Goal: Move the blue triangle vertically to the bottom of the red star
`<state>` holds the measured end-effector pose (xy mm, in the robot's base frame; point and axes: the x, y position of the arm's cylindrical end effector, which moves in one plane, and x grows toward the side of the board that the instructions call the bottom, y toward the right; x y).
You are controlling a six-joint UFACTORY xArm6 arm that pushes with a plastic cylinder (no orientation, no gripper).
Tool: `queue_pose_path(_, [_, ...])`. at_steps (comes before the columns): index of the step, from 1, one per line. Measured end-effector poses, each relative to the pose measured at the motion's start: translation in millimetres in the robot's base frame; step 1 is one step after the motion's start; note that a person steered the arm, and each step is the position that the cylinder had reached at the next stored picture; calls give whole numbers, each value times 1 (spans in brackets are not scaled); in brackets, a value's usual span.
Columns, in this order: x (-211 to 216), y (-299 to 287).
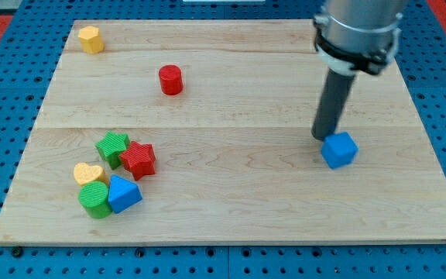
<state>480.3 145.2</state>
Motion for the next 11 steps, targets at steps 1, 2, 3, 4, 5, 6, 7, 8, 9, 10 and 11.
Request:
queue_pose_path(1, [33,-5])
queue_pose_path(2, [33,-5])
queue_pose_path(3, [60,-60])
queue_pose_path(4, [136,-141])
queue_pose_path(5, [125,-231])
queue_pose_path(6, [86,-256])
queue_pose_path(7, [116,-269])
queue_pose_path(8, [93,-316])
queue_pose_path(9, [47,-275])
queue_pose_path(10, [48,-180])
queue_pose_path(11, [41,-256])
